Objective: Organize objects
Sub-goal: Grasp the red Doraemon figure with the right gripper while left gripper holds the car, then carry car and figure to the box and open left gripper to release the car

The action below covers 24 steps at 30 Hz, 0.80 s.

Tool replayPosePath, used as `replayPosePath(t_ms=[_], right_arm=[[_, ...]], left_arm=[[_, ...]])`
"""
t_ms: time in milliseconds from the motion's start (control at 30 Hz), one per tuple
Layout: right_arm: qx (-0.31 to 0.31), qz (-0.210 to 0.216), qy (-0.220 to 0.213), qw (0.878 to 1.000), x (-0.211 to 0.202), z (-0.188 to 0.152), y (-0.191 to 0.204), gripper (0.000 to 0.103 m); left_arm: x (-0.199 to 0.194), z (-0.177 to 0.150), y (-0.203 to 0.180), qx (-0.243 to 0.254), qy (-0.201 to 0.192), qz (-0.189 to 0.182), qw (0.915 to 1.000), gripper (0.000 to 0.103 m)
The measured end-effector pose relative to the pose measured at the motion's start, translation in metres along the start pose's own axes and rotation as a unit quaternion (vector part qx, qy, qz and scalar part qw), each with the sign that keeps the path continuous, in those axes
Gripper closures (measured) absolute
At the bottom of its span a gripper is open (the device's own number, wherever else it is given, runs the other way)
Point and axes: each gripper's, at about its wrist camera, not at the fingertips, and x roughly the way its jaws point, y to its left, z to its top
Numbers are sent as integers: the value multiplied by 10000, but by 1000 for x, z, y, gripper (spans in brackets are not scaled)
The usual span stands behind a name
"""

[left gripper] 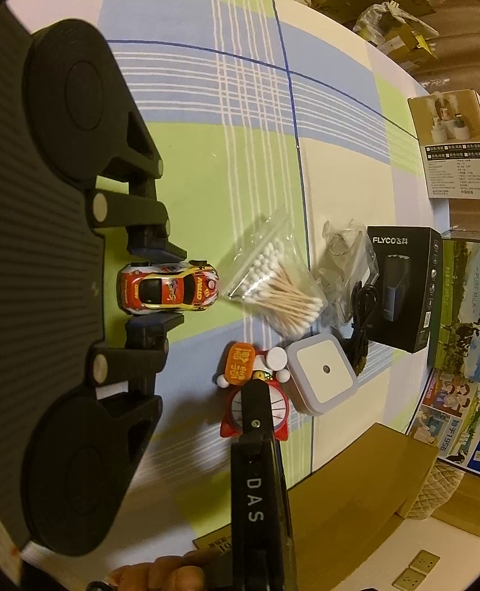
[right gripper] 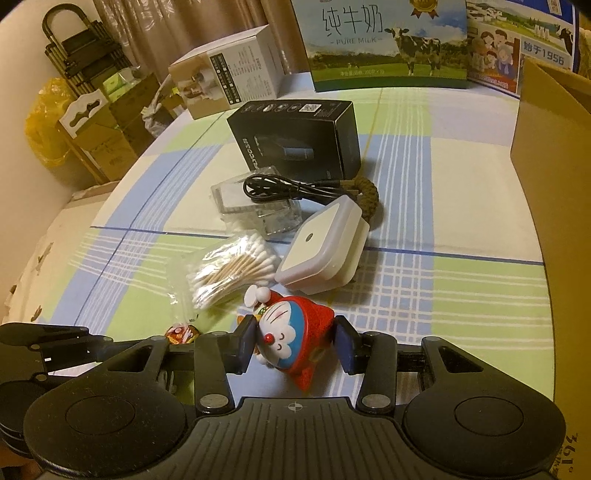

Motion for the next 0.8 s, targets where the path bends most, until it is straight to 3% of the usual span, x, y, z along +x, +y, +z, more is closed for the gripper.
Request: replayPosePath(t_ms=[367,800], right_arm=[[-77,-17,-157,9998,-24,0,10,62],[-21,-254,-740,9969,-76,6,14,62]], left_arm=[[-23,8,-8,21,-198,-15,9998,79],[-65,18,-23,33,-558,-81,9984,79]])
